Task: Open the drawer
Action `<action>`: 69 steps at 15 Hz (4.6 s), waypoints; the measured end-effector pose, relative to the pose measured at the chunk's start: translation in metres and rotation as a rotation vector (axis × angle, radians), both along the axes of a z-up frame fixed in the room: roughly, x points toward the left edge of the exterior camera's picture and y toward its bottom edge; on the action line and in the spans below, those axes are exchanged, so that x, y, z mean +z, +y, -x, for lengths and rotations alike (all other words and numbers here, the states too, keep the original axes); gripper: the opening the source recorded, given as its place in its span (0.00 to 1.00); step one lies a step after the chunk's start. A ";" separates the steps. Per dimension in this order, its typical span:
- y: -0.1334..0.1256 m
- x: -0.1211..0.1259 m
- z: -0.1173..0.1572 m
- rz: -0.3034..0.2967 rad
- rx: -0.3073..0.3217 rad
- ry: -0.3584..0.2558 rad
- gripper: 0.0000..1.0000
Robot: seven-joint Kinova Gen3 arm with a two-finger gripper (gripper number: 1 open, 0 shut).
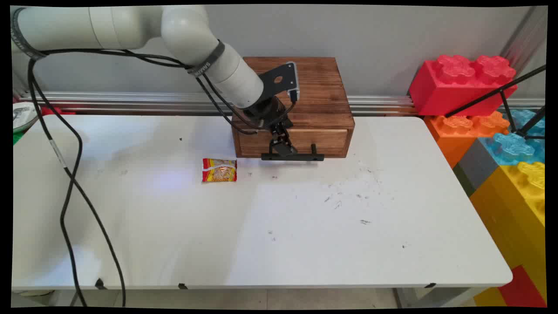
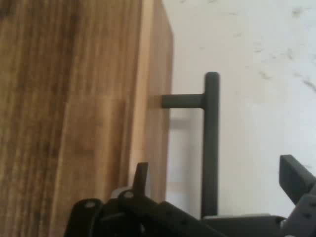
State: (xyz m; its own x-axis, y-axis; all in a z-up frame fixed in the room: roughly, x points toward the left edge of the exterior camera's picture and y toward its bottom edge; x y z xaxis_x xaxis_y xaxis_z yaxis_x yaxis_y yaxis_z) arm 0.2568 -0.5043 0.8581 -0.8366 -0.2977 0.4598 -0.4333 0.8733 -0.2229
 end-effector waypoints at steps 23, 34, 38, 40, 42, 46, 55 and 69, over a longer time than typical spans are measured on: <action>-0.017 -0.044 0.020 -0.158 -0.006 0.003 1.00; -0.026 -0.070 0.030 -0.153 -0.027 -0.032 1.00; -0.027 -0.078 0.034 -0.153 -0.037 -0.035 1.00; -0.025 -0.079 0.035 -0.156 -0.041 -0.034 1.00; -0.021 -0.081 0.037 -0.160 -0.048 -0.032 1.00; -0.010 -0.081 0.042 -0.168 -0.060 -0.024 1.00; 0.028 -0.072 0.052 -0.194 -0.059 -0.012 1.00; 0.098 -0.057 0.067 -0.247 -0.030 0.005 1.00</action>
